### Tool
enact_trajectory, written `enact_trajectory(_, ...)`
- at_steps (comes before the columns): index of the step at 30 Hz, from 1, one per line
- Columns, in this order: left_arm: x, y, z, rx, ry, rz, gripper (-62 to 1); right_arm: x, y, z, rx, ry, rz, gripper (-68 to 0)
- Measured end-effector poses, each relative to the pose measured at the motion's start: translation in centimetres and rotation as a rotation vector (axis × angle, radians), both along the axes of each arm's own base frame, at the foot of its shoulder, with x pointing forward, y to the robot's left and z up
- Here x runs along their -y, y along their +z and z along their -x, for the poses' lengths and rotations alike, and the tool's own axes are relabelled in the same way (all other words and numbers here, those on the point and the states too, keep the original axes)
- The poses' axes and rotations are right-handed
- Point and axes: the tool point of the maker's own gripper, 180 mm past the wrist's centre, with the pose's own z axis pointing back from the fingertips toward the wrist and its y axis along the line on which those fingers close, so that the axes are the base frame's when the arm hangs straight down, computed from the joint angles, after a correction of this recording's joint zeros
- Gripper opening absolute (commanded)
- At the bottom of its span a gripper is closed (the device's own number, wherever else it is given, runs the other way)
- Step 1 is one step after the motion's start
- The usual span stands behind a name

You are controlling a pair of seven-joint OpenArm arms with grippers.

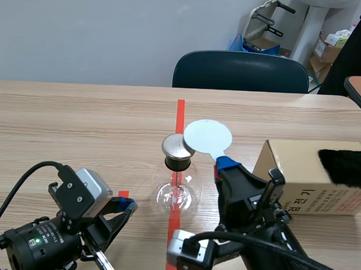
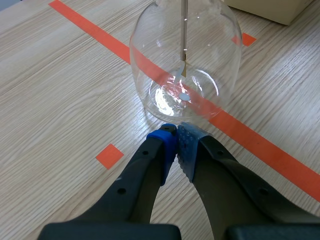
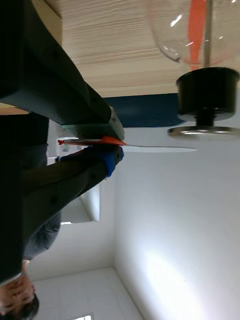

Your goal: Do the electroscope experiment

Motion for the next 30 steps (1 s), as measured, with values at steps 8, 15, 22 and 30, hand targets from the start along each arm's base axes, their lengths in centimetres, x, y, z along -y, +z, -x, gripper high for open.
enact_trajectory(8,0.0,0.0,0.0,0.000,0.000,0.000,-56.7,3.5,0.1,-1.2,0.001,-0.206,-0.014,-66.5)
enact_trajectory(15,0.0,0.0,0.0,0.000,0.000,0.000,-56.7,6.2,0.1,-1.6,0.002,-0.358,-0.024,-66.5)
enact_trajectory(22,0.0,0.0,0.0,0.000,0.000,0.000,-56.7,7.6,0.1,-1.6,0.002,-0.436,-0.029,-66.5)
enact_trajectory(30,0.0,0.0,0.0,0.000,0.000,0.000,-56.7,7.9,0.2,-1.6,0.002,-0.449,-0.030,-66.5)
